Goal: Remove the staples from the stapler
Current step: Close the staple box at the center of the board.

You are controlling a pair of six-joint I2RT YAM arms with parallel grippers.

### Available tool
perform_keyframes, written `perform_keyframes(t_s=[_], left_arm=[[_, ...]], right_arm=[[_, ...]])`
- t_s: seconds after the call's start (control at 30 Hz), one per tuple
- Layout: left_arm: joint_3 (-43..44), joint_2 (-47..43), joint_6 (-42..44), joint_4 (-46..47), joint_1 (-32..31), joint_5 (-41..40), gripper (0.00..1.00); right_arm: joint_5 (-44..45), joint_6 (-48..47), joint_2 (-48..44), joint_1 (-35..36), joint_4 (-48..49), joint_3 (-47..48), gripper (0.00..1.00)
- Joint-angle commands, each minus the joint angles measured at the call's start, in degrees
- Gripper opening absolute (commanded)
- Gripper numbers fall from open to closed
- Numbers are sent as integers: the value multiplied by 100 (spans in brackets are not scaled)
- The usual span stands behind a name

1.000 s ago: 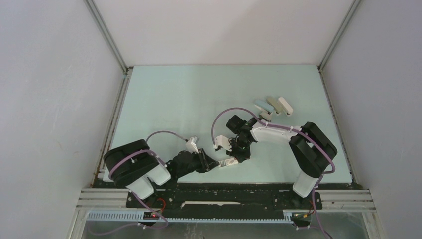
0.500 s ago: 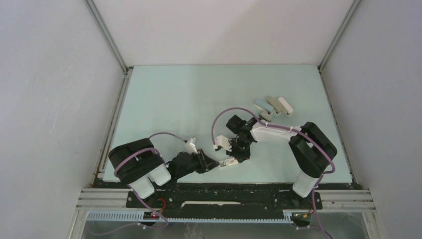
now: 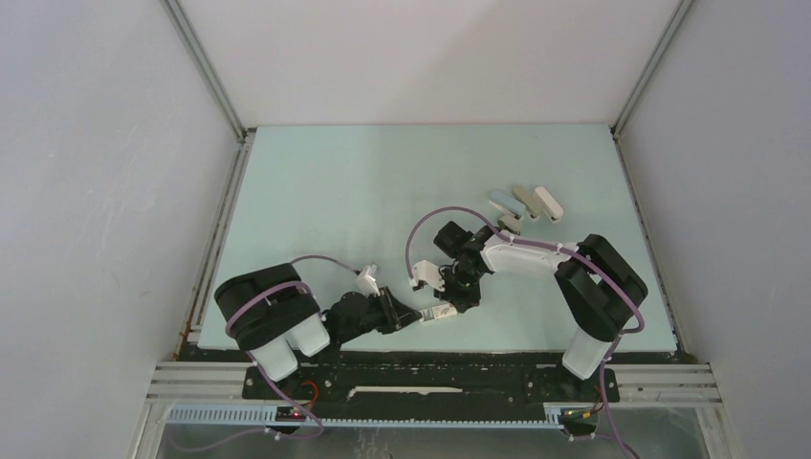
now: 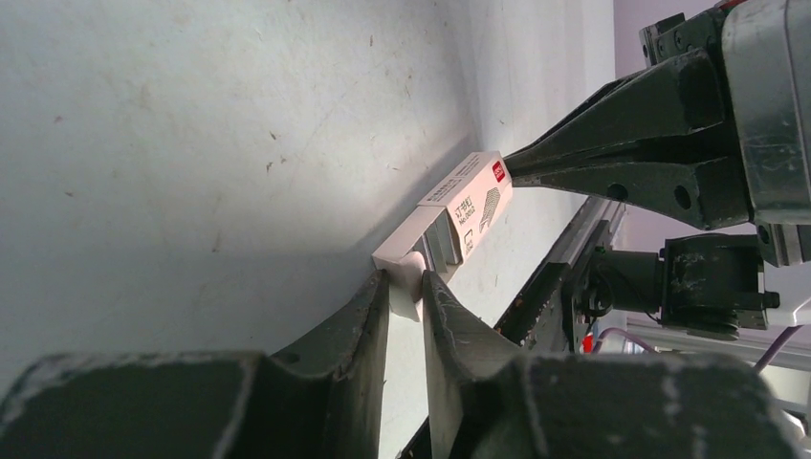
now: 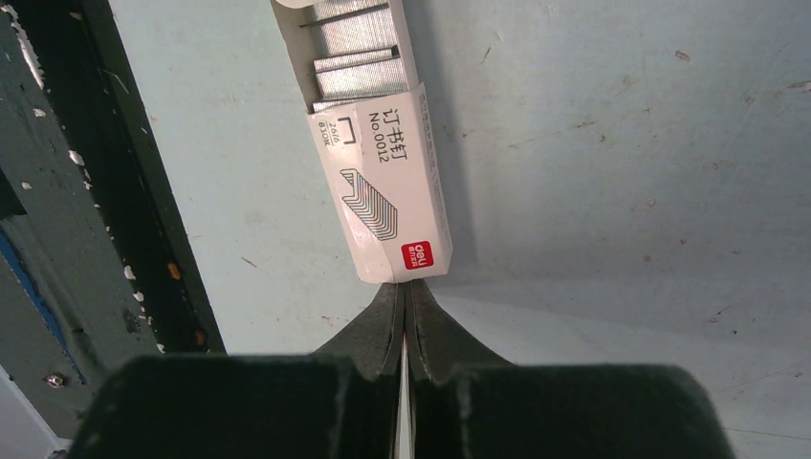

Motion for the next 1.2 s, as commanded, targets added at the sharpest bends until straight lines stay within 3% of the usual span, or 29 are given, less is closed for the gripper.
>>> perform_keyframes(t_s=[0.0, 0.3, 1.17], left_arm=[[14, 131, -4, -81, 13, 51, 25], [23, 144, -34, -79, 14, 52, 20], [75, -10, -13, -75, 14, 198, 19]], right_arm=[[38, 16, 208, 125, 238, 19, 5], [73, 51, 231, 241, 227, 58, 5], [275, 209, 356, 593, 394, 90, 8]])
